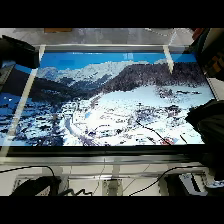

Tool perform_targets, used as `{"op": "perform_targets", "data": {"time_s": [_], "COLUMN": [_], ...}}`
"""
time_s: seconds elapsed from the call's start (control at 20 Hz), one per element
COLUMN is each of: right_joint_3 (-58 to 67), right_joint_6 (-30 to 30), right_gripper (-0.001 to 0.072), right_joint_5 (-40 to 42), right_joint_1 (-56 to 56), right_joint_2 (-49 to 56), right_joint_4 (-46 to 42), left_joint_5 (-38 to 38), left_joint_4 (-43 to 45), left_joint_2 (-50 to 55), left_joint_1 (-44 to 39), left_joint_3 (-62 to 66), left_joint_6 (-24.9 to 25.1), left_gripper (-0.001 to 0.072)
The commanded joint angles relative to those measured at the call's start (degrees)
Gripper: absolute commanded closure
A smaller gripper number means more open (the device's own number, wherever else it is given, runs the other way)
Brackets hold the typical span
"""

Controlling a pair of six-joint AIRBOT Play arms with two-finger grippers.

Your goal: Fold the clothes and pants, and hang the long-sleeved shirts on hangers.

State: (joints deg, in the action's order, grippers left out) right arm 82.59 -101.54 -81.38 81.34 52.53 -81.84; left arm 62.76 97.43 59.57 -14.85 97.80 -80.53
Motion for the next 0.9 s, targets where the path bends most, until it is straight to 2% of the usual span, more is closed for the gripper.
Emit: {"op": "perform_targets", "data": {"time_s": [0.0, 0.05, 0.1, 0.2, 0.25, 0.3, 0.35, 0.4, 0.55, 0.75, 0.85], "right_joint_3": [-0.02, -0.02, -0.02, -0.02, -0.07, -0.39, -0.90, -1.60, -3.61, -4.33, -4.31], "right_joint_6": [-1.29, -1.27, -1.27, -1.36, -1.51, -1.46, -0.87, 0.22, 6.62, 8.46, 12.04], "right_gripper": [0.0316, 0.0036, 0.0008, 0.0011, 0.0040, 0.0265, 0.0577, 0.0681, 0.0682, 0.0682, 0.0682], "right_joint_5": [-0.66, -0.66, -0.68, -0.83, -0.76, -0.55, -0.61, -0.66, -0.66, -0.70, -1.14], "right_joint_1": [4.37, 4.37, 4.37, 4.33, 4.22, 3.28, 1.25, -1.57, -16.41, -38.01, -46.88], "right_joint_2": [0.11, 0.11, 0.11, 0.09, 0.11, 0.09, 0.09, 0.07, 0.11, 0.48, 0.48], "right_joint_4": [-4.09, -3.96, -3.89, -2.56, -0.24, 1.79, 3.15, 4.00, 3.19, -1.16, -3.54], "left_joint_5": [-0.02, -0.02, -0.02, -0.02, -0.02, -0.02, -0.02, -0.02, -0.02, -0.02, -0.04], "left_joint_4": [0.04, 0.04, 0.04, 0.04, 0.04, 0.04, 0.07, 0.04, 0.04, 0.04, 0.07], "left_joint_2": [-0.02, -0.02, -0.02, -0.02, 0.00, 0.00, 0.00, 0.00, 0.00, 0.00, 0.00], "left_joint_1": [0.07, 0.07, 0.07, 0.07, 0.07, 0.07, 0.07, 0.07, 0.07, 0.07, 0.07], "left_joint_3": [0.02, 0.02, 0.02, 0.02, 0.02, 0.02, 0.02, 0.02, 0.02, 0.02, 0.02], "left_joint_6": [0.00, 0.00, 0.00, 0.00, 0.00, 0.00, 0.00, 0.00, 0.00, 0.00, 0.00], "left_gripper": [0.0627, 0.0627, 0.0628, 0.0627, 0.0627, 0.0628, 0.0628, 0.0628, 0.0628, 0.0627, 0.0627]}}
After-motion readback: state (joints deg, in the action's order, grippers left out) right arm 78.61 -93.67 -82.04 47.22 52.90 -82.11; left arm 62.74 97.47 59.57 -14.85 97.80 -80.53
